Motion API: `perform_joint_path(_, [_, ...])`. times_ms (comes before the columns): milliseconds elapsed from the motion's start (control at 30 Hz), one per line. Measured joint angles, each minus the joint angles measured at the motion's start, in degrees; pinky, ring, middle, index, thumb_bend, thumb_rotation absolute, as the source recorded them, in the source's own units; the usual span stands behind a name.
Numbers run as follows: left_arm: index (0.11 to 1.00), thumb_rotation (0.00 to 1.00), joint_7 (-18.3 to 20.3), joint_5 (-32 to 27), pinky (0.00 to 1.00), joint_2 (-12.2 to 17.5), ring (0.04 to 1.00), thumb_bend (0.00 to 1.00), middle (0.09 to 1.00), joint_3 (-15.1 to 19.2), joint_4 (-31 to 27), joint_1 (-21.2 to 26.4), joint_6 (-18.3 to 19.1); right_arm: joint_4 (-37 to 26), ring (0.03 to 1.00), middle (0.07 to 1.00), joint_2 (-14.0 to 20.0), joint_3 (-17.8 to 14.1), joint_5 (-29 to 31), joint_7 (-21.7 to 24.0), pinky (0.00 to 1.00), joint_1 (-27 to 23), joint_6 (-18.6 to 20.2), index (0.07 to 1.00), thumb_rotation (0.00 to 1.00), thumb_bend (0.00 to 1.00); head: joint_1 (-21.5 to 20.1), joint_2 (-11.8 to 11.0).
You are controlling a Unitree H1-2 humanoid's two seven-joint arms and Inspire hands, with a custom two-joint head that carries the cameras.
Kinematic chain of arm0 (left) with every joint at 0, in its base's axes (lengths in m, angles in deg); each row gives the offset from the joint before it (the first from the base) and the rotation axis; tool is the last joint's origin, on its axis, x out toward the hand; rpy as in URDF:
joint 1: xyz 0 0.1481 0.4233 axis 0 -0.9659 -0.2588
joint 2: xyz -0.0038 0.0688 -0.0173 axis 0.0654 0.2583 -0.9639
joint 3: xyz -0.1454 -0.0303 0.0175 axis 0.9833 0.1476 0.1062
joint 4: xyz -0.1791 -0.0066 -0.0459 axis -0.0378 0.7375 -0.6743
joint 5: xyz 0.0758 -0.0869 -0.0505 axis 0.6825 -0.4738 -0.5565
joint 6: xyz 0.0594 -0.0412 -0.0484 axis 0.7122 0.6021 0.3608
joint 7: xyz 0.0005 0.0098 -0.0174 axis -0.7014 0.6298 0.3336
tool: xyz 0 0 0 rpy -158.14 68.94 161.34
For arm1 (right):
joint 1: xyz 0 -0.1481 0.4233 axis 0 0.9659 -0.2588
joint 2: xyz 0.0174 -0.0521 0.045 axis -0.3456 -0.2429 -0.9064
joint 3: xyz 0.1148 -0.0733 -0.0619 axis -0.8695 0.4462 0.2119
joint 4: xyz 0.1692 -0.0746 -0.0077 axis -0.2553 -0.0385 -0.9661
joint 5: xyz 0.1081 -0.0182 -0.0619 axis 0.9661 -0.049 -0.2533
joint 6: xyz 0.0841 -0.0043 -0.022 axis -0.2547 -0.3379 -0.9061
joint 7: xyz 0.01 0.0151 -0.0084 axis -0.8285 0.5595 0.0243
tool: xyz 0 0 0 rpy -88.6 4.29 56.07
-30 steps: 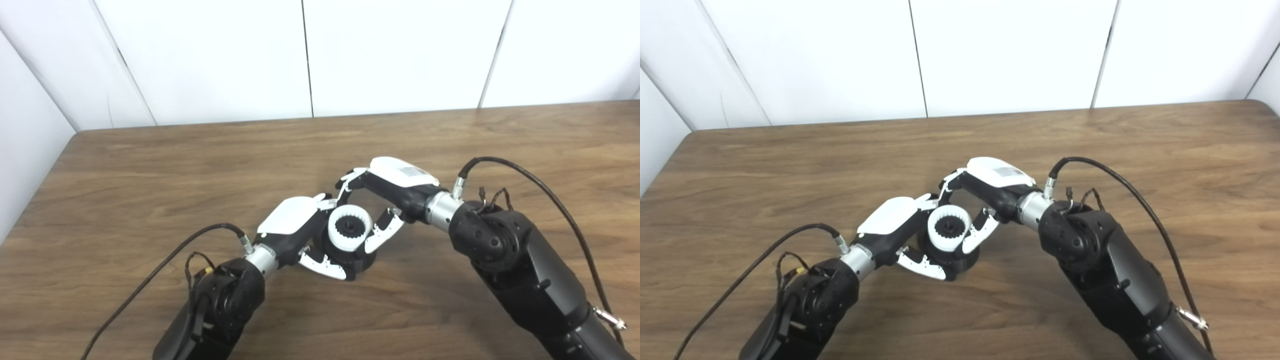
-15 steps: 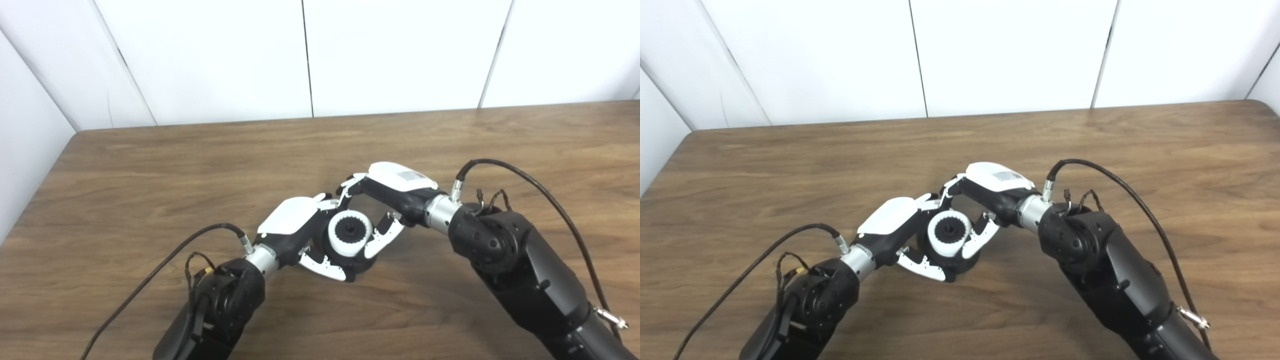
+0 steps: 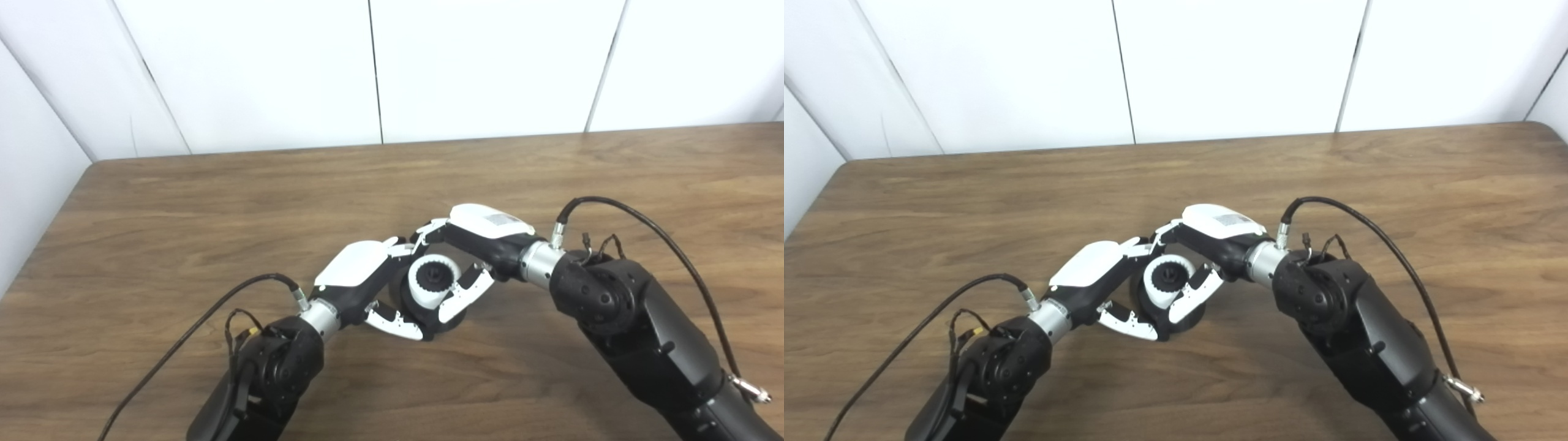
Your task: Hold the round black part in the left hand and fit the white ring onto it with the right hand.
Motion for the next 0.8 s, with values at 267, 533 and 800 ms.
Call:
perform_joint_path(267, [0.838,0.38,-0.10,-1.02,0.91,-0.25,0.967,1.00,0.916,0.61,0.00,-0.12,0.00,-0.38,0.920,0.922,-0.36,-4.23,3.91,0.11,0.80,1.82,1.21,0.868,0.44,1.00,0.09,-0.18])
perform_joint_path(533, [0.879,0.40,-0.21,-1.35,0.90,-0.25,0.963,1.00,0.916,1.14,0.00,-0.18,-0.08,-0.77,0.945,0.947,-0.64,-6.27,5.93,-0.57,0.81,3.55,2.27,0.881,0.42,1.00,-0.09,-0.26])
perform_joint_path(800, [0.907,0.36,-0.07,-3.49,0.87,-0.44,0.952,1.00,0.905,2.45,-0.28,-0.54,0.18,-0.77,0.940,0.938,-0.62,-7.74,7.82,-1.68,0.79,4.00,2.66,0.863,0.43,1.00,-0.26,-0.35])
